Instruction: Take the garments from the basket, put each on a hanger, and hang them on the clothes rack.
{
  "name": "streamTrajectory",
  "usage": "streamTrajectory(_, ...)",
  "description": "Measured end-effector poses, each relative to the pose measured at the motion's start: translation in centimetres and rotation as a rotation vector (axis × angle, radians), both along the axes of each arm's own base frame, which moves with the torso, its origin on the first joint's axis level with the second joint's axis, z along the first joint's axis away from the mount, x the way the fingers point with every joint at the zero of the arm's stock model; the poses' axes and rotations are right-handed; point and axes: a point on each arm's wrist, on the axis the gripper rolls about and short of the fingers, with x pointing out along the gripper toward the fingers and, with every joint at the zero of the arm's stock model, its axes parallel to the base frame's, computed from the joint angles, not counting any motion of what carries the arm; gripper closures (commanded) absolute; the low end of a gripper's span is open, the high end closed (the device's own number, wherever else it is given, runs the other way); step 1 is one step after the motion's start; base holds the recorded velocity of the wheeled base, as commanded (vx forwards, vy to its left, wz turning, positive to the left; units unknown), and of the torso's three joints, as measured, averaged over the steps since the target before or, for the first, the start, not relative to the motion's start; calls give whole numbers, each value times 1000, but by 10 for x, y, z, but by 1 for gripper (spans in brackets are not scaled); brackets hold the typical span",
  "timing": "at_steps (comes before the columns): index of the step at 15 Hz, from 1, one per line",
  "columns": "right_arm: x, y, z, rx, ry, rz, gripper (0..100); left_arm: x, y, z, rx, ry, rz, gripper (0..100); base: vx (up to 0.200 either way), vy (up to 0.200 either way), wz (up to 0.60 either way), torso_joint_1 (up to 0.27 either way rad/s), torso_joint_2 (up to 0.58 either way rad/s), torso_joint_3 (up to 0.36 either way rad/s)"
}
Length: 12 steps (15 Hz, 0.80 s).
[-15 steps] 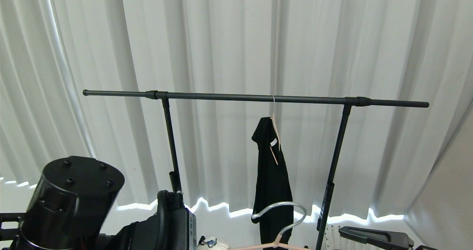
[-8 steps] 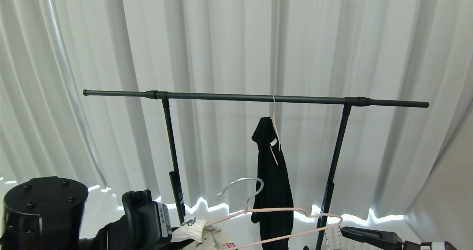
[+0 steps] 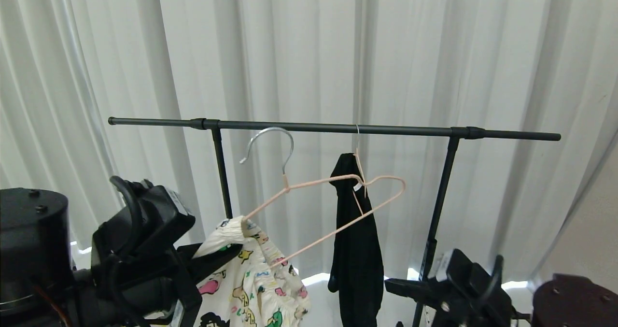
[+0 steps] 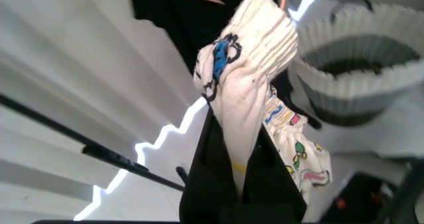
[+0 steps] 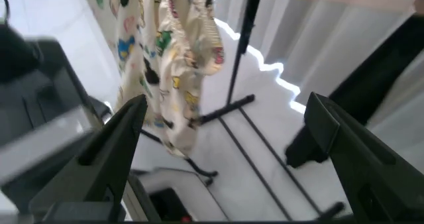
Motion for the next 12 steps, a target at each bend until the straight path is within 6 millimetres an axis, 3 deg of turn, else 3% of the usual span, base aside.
streamTrajectory(5, 27, 53, 6, 106, 56, -103, 0, -10, 4, 23, -54, -102, -9, 100, 0, 0, 0, 0, 0, 0)
streamTrajectory(12, 38, 71, -1, 102, 62, -115, 0, -20, 9, 32, -82, -150, -12, 100, 0, 0, 0, 0, 0, 0)
